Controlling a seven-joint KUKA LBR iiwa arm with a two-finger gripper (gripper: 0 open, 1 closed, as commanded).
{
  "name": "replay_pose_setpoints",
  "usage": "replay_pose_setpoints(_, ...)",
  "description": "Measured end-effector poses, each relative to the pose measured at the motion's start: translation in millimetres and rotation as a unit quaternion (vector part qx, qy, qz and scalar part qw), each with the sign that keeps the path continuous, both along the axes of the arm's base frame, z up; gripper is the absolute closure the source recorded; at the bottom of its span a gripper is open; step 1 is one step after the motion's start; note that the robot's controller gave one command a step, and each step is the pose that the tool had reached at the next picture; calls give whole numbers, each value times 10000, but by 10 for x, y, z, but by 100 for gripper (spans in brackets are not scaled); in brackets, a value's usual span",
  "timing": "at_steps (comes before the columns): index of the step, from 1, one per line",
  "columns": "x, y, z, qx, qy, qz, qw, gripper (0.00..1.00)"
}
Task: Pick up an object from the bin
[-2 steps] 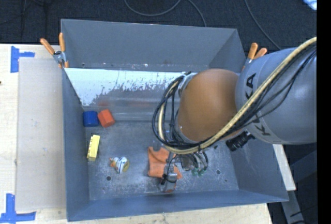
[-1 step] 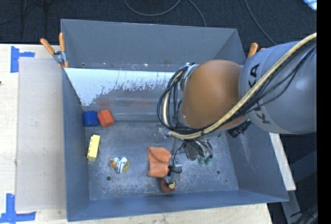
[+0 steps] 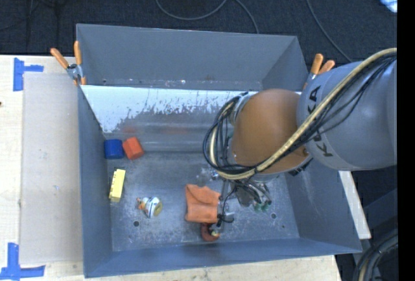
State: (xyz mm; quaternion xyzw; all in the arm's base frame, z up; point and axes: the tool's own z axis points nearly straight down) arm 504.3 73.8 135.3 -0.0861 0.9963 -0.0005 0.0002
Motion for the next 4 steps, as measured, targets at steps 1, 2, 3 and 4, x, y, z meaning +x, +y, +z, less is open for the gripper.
replay_pose_setpoints(1, 9, -24, -265, 15, 38, 800, 9968, 0)
replay_pose_setpoints(2, 3, -159, -569, -2, 15, 810, 9967, 100)
replay_pose_setpoints(3, 3, -160, -569, -1, 14, 804, 9968, 100)
replay_pose_setpoints(4, -15, -414, 643, 1, 17, 747, 9972, 100)
